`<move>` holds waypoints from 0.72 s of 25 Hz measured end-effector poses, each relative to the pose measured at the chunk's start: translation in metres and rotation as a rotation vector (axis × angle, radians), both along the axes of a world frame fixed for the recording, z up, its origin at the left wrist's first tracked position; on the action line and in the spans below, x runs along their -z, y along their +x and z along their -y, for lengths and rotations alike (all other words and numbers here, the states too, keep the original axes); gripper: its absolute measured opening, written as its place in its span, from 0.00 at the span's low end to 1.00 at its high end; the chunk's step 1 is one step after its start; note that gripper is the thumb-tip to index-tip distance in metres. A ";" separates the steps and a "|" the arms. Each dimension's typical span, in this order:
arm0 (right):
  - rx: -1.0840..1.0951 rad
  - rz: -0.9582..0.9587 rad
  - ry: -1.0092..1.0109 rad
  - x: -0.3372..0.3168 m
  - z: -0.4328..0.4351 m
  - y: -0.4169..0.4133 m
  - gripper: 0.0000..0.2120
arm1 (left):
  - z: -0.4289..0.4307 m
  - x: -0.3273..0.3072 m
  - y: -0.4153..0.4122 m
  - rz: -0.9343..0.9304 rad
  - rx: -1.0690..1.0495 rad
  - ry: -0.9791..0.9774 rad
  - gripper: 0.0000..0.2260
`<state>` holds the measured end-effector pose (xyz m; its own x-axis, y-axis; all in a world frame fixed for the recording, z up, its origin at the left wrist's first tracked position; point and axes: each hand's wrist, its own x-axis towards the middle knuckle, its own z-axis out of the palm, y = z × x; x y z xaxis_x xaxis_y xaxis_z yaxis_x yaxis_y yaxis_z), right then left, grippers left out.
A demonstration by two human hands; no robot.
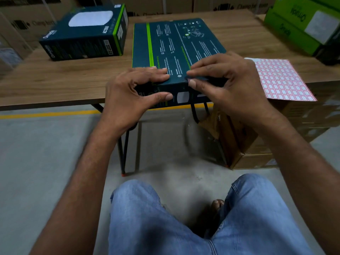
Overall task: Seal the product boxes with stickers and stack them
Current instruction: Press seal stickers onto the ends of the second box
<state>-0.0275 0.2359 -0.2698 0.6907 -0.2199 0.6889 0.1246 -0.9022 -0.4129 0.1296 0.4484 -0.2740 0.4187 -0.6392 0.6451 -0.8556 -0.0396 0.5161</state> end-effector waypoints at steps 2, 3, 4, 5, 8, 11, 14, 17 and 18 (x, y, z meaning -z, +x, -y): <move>0.006 -0.005 -0.074 0.003 -0.001 0.001 0.11 | 0.001 0.001 0.000 0.003 0.009 -0.002 0.21; 0.018 -0.027 -0.124 0.002 0.002 0.000 0.12 | 0.002 0.001 0.001 0.006 0.011 -0.005 0.21; 0.032 -0.059 -0.173 0.002 0.004 -0.001 0.14 | 0.002 0.002 0.001 0.004 0.011 -0.008 0.21; 0.044 -0.088 -0.211 0.002 0.007 -0.002 0.15 | 0.002 0.001 0.001 -0.003 0.011 -0.013 0.21; 0.049 -0.103 -0.160 0.001 0.008 -0.006 0.19 | 0.002 0.000 0.001 -0.003 0.005 -0.012 0.21; 0.018 -0.019 -0.029 0.003 0.001 -0.004 0.13 | 0.001 0.000 -0.001 0.002 0.000 -0.008 0.20; 0.020 0.026 -0.094 0.004 -0.001 -0.001 0.08 | 0.001 0.000 0.000 0.006 -0.002 0.002 0.20; 0.028 0.004 -0.173 0.005 0.002 -0.005 0.11 | 0.001 -0.001 -0.001 0.005 -0.004 0.003 0.20; 0.029 0.005 -0.167 0.005 0.002 -0.005 0.12 | 0.001 -0.001 -0.002 0.003 -0.007 0.003 0.20</move>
<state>-0.0325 0.2344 -0.2748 0.6820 -0.1215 0.7212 0.0998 -0.9614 -0.2564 0.1281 0.4473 -0.2734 0.4213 -0.6378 0.6447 -0.8569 -0.0470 0.5134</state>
